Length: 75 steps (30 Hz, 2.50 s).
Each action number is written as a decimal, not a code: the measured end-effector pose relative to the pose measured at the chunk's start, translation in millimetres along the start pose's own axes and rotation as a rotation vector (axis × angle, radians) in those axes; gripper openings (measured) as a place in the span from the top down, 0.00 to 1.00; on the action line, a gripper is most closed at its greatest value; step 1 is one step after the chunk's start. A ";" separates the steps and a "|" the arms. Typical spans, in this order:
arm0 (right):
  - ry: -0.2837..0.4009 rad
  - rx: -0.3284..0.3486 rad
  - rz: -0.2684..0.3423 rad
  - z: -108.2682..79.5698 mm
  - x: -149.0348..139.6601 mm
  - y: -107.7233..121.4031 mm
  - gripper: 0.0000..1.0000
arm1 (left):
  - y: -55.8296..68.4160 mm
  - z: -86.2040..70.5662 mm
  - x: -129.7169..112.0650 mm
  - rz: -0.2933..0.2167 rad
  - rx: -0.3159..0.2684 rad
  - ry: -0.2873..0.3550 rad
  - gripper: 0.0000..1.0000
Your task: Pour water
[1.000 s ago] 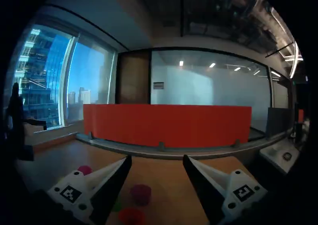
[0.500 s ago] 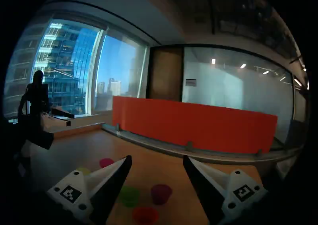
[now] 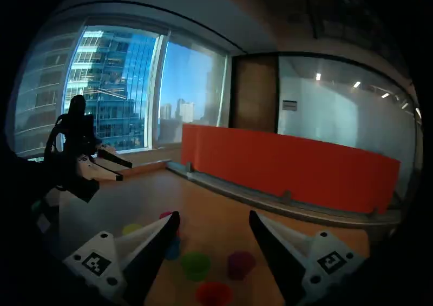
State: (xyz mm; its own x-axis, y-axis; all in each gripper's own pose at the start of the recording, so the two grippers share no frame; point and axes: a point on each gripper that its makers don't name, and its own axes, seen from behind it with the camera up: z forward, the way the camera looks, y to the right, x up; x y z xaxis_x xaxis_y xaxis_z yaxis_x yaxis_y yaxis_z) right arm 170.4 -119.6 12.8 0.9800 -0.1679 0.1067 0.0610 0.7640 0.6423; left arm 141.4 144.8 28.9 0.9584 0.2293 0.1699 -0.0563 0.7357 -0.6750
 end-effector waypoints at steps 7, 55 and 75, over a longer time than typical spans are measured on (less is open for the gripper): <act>-0.050 0.052 -0.012 7.8 -11.3 -2.6 0.00 | 5.9 13.7 -12.6 0.018 -0.044 -0.049 0.09; -0.454 0.260 -0.082 69.0 -160.3 -16.3 0.00 | 45.7 97.9 -144.6 0.127 -0.320 -0.479 0.09; -0.545 0.290 -0.077 73.6 -193.6 -20.9 0.00 | 66.5 114.9 -164.7 0.151 -0.353 -0.592 0.09</act>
State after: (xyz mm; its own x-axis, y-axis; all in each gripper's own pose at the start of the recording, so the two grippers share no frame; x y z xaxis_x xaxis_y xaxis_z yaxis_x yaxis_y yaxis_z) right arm -34.6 -148.9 34.5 0.7326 -0.5681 0.3750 -0.0015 0.5495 0.8355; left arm -52.3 229.3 38.5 0.6284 0.6947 0.3501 0.0129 0.4407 -0.8976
